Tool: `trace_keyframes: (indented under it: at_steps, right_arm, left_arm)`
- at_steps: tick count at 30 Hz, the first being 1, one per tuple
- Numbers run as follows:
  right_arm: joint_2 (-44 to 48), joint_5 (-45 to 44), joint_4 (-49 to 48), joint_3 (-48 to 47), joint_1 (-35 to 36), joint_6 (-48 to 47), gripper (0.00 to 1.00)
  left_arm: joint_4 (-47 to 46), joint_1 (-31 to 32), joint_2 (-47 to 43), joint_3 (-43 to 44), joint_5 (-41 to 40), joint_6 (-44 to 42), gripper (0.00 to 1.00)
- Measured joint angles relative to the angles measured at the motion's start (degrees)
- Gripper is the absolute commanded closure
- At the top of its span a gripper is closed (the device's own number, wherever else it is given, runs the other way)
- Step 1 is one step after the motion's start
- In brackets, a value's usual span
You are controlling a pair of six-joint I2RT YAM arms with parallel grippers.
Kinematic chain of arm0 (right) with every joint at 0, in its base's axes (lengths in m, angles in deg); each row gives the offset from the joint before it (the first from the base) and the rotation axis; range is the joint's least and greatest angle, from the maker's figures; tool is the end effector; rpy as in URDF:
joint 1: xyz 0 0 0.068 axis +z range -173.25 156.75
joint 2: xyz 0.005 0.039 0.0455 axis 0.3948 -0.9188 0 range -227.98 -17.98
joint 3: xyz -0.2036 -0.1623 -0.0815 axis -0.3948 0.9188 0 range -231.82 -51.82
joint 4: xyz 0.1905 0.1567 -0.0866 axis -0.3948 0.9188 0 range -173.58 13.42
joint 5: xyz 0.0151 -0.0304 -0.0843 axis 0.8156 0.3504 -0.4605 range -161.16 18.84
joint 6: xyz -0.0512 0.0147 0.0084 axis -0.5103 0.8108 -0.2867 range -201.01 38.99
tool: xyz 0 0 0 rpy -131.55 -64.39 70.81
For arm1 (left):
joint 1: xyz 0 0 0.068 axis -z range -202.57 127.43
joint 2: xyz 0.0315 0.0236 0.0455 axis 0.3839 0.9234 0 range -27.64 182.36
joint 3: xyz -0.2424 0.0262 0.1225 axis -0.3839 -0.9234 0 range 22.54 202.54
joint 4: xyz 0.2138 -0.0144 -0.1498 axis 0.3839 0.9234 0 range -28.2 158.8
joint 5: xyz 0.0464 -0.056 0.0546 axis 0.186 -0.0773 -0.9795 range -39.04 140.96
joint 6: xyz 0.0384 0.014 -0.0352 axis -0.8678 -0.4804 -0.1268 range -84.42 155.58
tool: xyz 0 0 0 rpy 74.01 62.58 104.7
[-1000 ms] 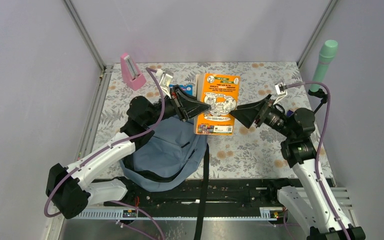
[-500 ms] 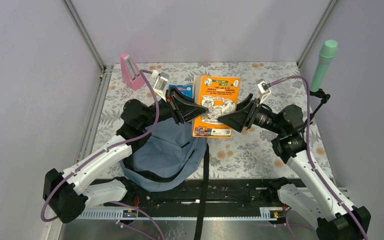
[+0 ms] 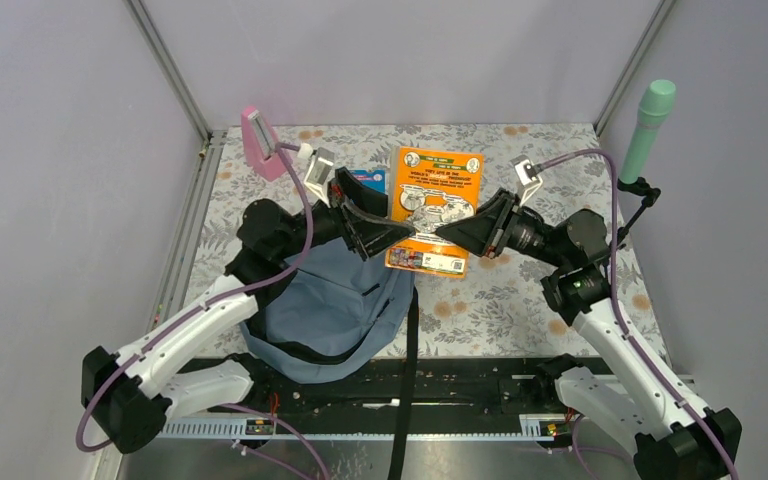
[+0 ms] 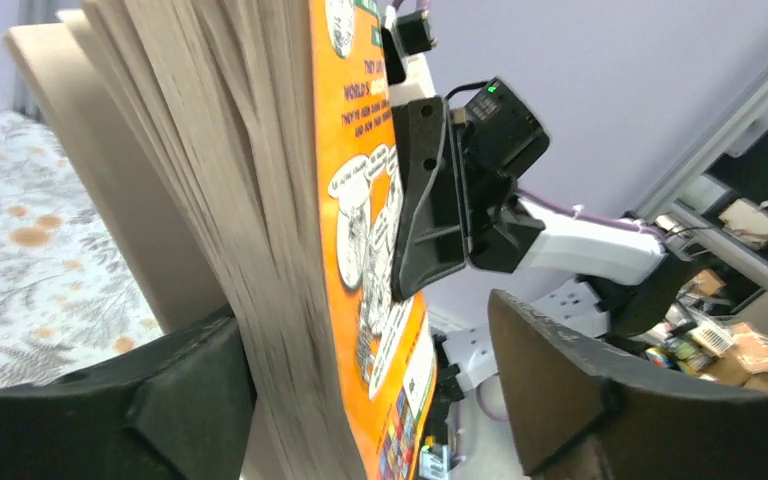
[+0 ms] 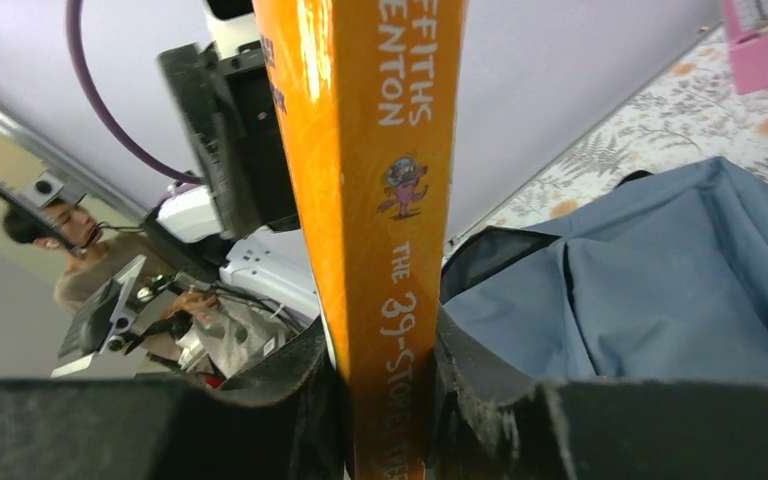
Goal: Pack the student bag
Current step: Pick up the book from the center of the board.
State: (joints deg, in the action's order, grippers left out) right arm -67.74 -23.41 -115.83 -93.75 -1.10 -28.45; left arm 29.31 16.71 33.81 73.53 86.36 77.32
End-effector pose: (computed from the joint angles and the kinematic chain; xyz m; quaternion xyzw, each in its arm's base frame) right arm 0.1656 0.0959 0.3816 -0.1985 0.5671 0.6407 0.4781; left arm 0.1736 -0.1687 0.3985 0.2406 0.5378 -0.6423 0.4902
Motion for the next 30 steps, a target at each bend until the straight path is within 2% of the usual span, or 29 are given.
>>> trace_keyframes:
  at_steps: [2, 3, 7, 11, 18, 23, 30]
  right_arm:
    - [0.74, -1.77, 2.97, 0.02, -0.02, -1.68, 1.00]
    - [1.40, -2.86, 4.83, 0.02, -0.02, -2.84, 1.00]
    - [5.09, -8.87, 13.25, -0.02, -0.09, -8.28, 1.00]
    - [6.93, -17.53, 25.46, -1.79, -0.59, -15.30, 1.00]
    - [7.02, -29.90, 42.38, -3.04, -2.14, -23.15, 1.00]
    - [7.67, -32.76, 47.47, -3.02, -2.34, -25.83, 1.00]
    - [8.17, -33.83, 48.35, -2.86, -2.40, -27.43, 1.00]
  left_arm:
    - [4.33, 0.15, -1.73, -0.09, -1.11, -2.32, 0.03]
    - [7.37, 0.24, -3.23, -0.33, -2.03, -3.72, 0.01]
    - [19.71, 0.24, -8.72, -0.90, -6.40, -9.88, 0.01]
    - [36.57, 0.24, -13.14, -0.28, -13.03, -18.10, 0.01]
    - [68.43, 0.42, -10.03, 7.28, -23.98, -30.45, 0.01]
    - [84.43, 1.90, -7.85, 11.34, -31.30, -27.67, 0.01]
    - [96.35, 2.54, -13.57, 10.25, -38.73, -11.19, 0.01]
